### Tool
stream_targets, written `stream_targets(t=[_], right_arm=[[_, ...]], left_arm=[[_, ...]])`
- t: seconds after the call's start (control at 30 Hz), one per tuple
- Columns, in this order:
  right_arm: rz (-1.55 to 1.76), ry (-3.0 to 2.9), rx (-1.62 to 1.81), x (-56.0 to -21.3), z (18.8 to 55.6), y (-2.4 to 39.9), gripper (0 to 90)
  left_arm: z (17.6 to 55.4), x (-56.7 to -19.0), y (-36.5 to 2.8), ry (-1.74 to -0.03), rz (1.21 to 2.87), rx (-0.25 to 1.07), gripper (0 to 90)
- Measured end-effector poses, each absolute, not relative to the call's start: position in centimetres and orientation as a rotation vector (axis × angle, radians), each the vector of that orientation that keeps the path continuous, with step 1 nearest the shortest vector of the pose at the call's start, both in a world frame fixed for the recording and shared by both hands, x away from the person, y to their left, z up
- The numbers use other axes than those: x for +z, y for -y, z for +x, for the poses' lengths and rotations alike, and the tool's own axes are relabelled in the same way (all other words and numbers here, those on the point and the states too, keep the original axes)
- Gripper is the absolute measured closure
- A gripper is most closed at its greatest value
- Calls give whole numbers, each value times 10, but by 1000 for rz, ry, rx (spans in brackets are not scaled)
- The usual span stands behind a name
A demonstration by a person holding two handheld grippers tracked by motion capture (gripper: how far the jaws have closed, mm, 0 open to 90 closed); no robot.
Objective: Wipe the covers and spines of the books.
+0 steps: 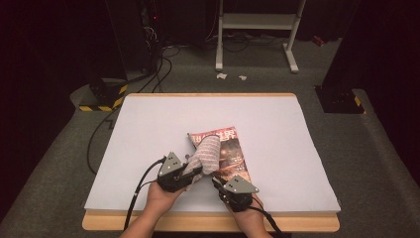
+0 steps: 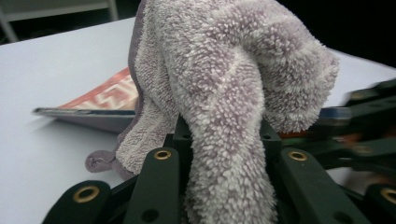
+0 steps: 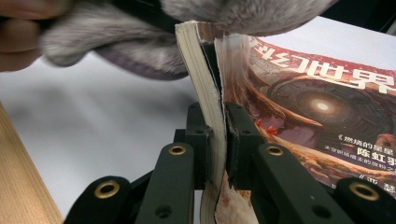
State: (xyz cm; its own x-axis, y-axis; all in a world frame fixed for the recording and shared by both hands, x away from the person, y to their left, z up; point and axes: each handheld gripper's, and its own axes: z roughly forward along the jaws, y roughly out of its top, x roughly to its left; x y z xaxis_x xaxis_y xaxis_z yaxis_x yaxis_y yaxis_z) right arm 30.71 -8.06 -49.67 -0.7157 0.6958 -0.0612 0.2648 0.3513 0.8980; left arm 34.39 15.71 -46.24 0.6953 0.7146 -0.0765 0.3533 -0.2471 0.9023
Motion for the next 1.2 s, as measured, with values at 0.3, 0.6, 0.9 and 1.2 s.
stream_targets(t=[0.3, 0.6, 0.9, 1.2], right_arm=[[831, -2186, 1327, -497, 307, 80, 814], [835, -2188, 1329, -497, 307, 81, 813], [827, -2187, 1328, -498, 307, 80, 812], [823, -2193, 1325, -498, 306, 80, 806]], left_arm=[[391, -479, -176, -957, 1884, 484, 698], [437, -493, -187, -1079, 1882, 520, 698], [449, -497, -191, -1127, 1867, 507, 694], [413, -489, -182, -1005, 1882, 505, 695]])
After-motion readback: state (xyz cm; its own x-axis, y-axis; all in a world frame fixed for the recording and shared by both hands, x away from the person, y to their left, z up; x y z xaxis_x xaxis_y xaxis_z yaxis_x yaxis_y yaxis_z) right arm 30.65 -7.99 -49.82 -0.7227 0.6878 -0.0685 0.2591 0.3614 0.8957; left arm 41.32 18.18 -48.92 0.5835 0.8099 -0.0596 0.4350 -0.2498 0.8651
